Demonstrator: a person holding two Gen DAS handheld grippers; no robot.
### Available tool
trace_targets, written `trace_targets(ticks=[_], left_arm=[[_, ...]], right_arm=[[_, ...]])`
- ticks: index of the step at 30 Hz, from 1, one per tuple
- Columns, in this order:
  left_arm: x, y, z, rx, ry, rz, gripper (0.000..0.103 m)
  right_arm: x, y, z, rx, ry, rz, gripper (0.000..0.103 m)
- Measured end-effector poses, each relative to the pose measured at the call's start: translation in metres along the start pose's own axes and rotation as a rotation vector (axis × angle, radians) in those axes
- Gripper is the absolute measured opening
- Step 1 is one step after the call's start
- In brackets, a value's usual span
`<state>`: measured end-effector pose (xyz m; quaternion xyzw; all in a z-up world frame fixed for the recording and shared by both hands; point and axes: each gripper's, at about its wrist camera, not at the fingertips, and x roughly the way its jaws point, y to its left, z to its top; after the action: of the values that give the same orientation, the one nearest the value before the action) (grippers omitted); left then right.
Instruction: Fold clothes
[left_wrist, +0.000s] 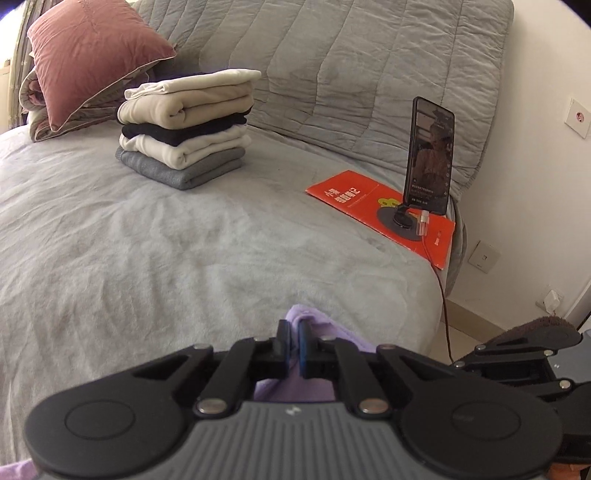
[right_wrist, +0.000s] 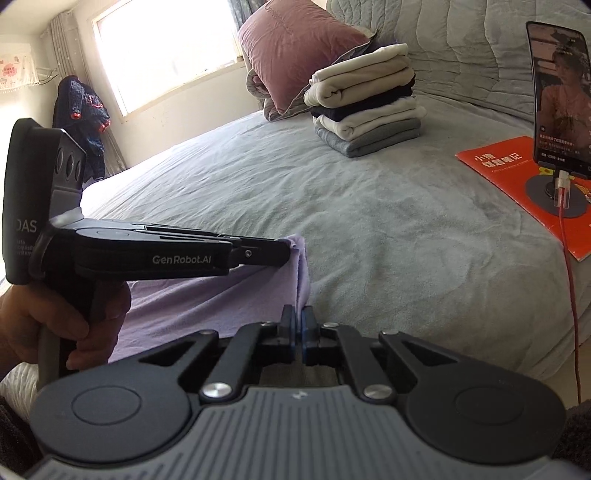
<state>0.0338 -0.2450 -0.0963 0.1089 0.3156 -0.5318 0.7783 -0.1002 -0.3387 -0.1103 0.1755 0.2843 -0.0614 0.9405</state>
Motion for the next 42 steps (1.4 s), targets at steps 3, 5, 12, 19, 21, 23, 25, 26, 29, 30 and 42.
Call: trace_targets(ticks=[3, 5, 12, 19, 21, 23, 25, 26, 29, 30, 42], left_arm=[[0.021, -0.004, -0.011, 0.022, 0.051, 0.031, 0.005], [0.022, -0.002, -0.017, 0.008, 0.027, 0.033, 0.006], [-0.007, 0.008, -0.018, -0.099, -0.059, 0.044, 0.040], [-0.076, 0.032, -0.046, -0.159, -0.120, 0.169, 0.044], [-0.095, 0.041, -0.060, -0.171, -0.121, 0.213, 0.044], [-0.109, 0.049, -0.072, -0.189, -0.115, 0.239, 0.044], [-0.121, 0.056, -0.086, -0.210, -0.107, 0.247, 0.044], [-0.125, 0.058, -0.091, -0.215, -0.107, 0.249, 0.044], [-0.133, 0.061, -0.107, -0.235, -0.117, 0.216, 0.044], [-0.132, 0.060, -0.112, -0.233, -0.108, 0.200, 0.044], [-0.173, 0.084, -0.107, -0.180, -0.116, 0.167, 0.044]], right_arm=[[0.009, -0.004, -0.003, 0.015, 0.044, -0.020, 0.004], [0.011, -0.005, -0.004, 0.015, 0.057, -0.027, 0.004], [0.007, -0.003, -0.003, 0.003, 0.056, -0.041, 0.015], [0.006, 0.007, 0.004, -0.031, 0.031, -0.034, 0.042], [0.009, 0.016, 0.006, -0.062, 0.027, -0.020, 0.042], [0.012, 0.026, 0.008, -0.096, 0.026, -0.003, 0.042], [0.019, 0.037, 0.010, -0.127, 0.032, 0.022, 0.042], [0.022, 0.043, 0.011, -0.143, 0.035, 0.034, 0.042], [0.031, 0.060, 0.012, -0.183, 0.043, 0.080, 0.042], [0.034, 0.065, 0.012, -0.195, 0.046, 0.096, 0.042], [0.077, 0.109, 0.021, -0.334, 0.135, 0.220, 0.042]])
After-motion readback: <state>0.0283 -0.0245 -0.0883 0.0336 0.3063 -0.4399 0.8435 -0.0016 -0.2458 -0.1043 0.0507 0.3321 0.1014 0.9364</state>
